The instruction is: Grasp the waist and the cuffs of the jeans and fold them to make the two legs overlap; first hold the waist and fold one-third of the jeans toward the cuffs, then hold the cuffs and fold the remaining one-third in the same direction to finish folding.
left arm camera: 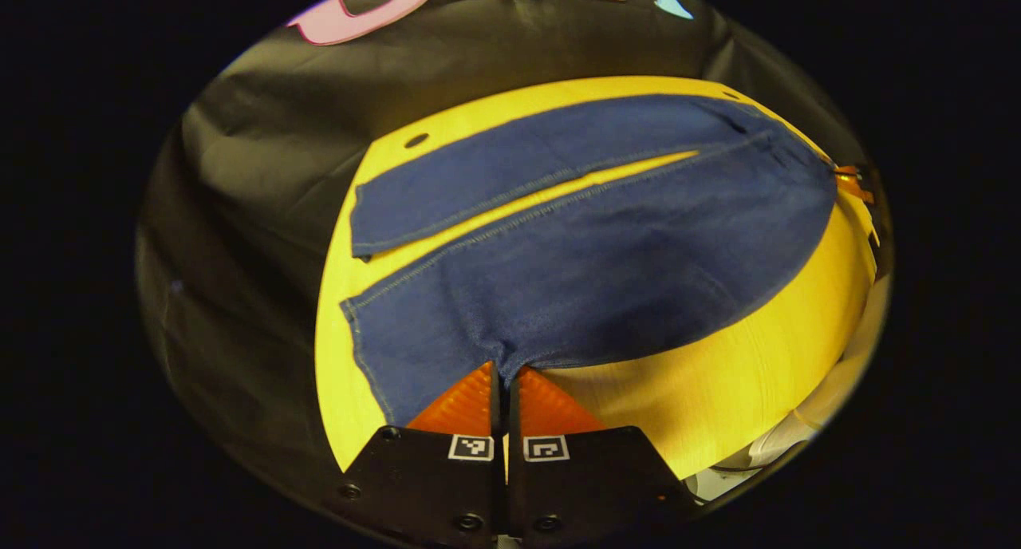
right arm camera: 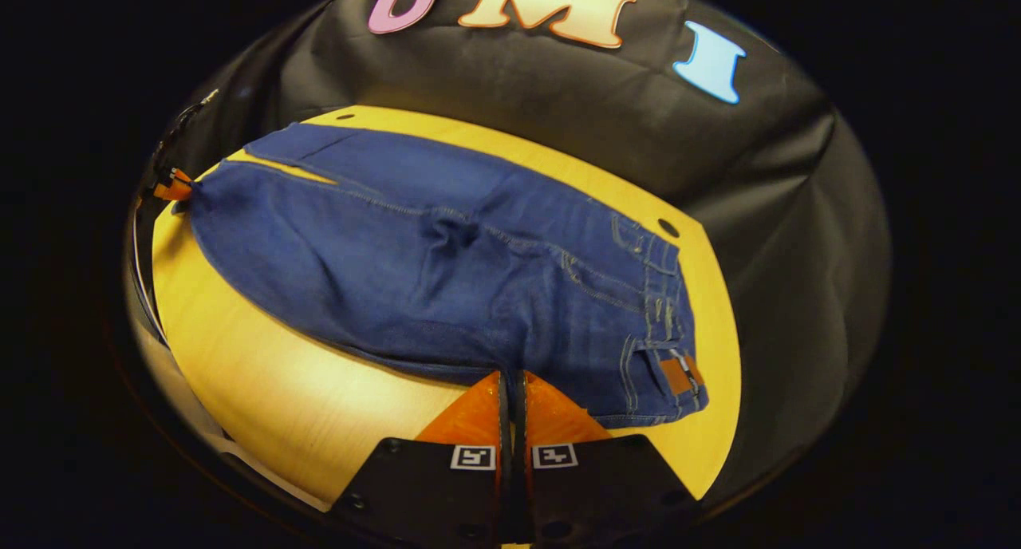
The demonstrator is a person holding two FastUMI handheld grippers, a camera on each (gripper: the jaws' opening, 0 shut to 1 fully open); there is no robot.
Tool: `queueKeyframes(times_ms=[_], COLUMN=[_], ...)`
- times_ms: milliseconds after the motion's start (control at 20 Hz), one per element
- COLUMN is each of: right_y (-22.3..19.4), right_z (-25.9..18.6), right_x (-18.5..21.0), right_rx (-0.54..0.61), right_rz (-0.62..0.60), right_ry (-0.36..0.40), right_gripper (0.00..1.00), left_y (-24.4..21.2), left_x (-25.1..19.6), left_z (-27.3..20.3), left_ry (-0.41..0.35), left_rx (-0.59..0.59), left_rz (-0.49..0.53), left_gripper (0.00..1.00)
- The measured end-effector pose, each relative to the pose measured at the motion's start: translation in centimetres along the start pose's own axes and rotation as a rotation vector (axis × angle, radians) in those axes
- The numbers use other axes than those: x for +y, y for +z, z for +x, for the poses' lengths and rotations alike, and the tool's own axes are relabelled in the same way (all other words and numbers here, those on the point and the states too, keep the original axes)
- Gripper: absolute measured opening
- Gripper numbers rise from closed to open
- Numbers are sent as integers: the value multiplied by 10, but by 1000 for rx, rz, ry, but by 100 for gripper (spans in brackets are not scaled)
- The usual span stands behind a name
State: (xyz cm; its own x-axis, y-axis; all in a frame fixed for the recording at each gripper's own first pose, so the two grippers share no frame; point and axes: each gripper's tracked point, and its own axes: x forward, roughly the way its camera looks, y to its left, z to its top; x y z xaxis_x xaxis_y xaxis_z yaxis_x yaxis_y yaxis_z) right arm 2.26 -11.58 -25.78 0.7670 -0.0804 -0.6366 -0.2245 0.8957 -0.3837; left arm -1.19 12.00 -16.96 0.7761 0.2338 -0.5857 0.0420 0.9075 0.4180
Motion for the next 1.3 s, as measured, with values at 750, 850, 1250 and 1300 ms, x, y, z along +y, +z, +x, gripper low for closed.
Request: queueKeyframes(times_ms=[750, 850, 1250, 1300], right_y=[189, 193, 187, 184], right_z=[104, 138, 226, 230], right_x=[-63, -66, -55, -54], right_rx=[-286, -293, -309, -307], right_rz=[336, 352, 431, 439], right_ry=[-260, -265, -242, -242], right_gripper=[2, 2, 1, 2], left_y=[221, 233, 231, 233], left_x=[73, 74, 69, 69], left_z=[51, 82, 172, 175], left_ry=[313, 325, 425, 439], left_rx=[-292, -293, -259, -273], left_rz=[-119, -127, -199, -215], left_gripper=[0, 0, 0, 0])
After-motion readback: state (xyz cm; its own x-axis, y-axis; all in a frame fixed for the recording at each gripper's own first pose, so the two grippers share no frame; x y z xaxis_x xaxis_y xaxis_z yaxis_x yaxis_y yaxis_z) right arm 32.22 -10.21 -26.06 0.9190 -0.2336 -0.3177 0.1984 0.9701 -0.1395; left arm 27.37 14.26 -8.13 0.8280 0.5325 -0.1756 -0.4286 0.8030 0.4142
